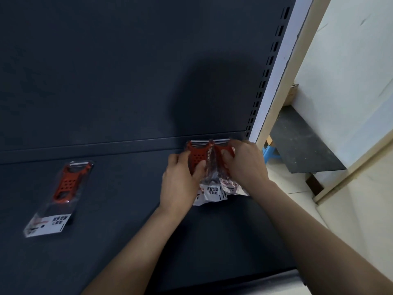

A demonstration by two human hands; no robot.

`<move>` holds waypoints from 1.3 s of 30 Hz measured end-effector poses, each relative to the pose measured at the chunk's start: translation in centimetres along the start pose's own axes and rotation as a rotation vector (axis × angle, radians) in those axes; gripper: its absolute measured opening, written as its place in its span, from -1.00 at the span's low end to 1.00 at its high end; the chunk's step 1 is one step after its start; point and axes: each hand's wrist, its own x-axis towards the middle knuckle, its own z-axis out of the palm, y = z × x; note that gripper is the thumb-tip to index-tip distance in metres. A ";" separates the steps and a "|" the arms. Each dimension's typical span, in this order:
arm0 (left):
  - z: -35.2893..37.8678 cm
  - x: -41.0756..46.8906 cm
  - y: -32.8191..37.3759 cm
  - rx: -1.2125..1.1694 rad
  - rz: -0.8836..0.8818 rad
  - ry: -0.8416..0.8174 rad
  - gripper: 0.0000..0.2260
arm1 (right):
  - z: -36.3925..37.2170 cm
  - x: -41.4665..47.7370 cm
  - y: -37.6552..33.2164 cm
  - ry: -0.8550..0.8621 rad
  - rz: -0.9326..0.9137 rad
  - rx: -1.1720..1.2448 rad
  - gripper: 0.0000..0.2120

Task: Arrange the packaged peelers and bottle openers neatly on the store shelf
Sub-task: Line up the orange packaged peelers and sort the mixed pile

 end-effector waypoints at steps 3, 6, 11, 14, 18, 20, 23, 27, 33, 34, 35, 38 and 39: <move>-1.0 -0.2 -0.5 0.047 0.030 0.041 -0.69 | -0.3 -0.4 -1.2 0.024 -0.067 -0.009 -0.74; -2.4 -0.4 -1.6 0.120 0.104 0.090 -0.72 | -0.2 -0.7 -3.0 0.000 -0.160 0.004 -0.71; -5.6 -1.3 -4.9 0.340 0.164 0.157 -0.77 | 1.3 -1.2 -6.8 -0.077 -0.316 0.012 -0.70; -8.0 -2.2 -7.0 0.391 0.127 0.180 -0.78 | 2.2 -2.1 -9.5 -0.120 -0.362 0.022 -0.68; -11.3 -3.4 -9.8 0.403 0.080 0.229 -0.79 | 3.4 -3.4 -13.6 -0.160 -0.417 0.003 -0.67; -13.2 -4.1 -11.4 0.404 0.070 0.254 -0.79 | 4.0 -4.2 -16.0 -0.171 -0.439 0.007 -0.67; -16.6 -5.3 -13.9 0.416 0.058 0.267 -0.78 | 4.9 -5.7 -20.1 -0.192 -0.471 0.008 -0.66; -21.2 -6.6 -17.4 0.437 0.028 0.304 -0.81 | 6.3 -7.9 -25.7 -0.196 -0.533 -0.003 -0.68; -28.2 -9.1 -23.3 0.503 0.000 0.345 -0.78 | 8.6 -11.1 -34.2 -0.227 -0.621 -0.051 -0.65; -29.3 -9.6 -24.2 0.518 -0.008 0.353 -0.78 | 9.0 -11.6 -35.6 -0.233 -0.639 -0.055 -0.64; -30.3 -10.0 -25.2 0.532 -0.020 0.359 -0.79 | 9.5 -12.1 -36.9 -0.236 -0.657 -0.058 -0.64; -33.1 -11.5 -27.5 0.571 -0.081 0.373 -0.76 | 10.8 -13.5 -40.3 -0.258 -0.712 -0.046 -0.65; -33.9 -12.0 -28.2 0.583 -0.102 0.378 -0.76 | 11.1 -13.9 -41.3 -0.272 -0.734 -0.043 -0.65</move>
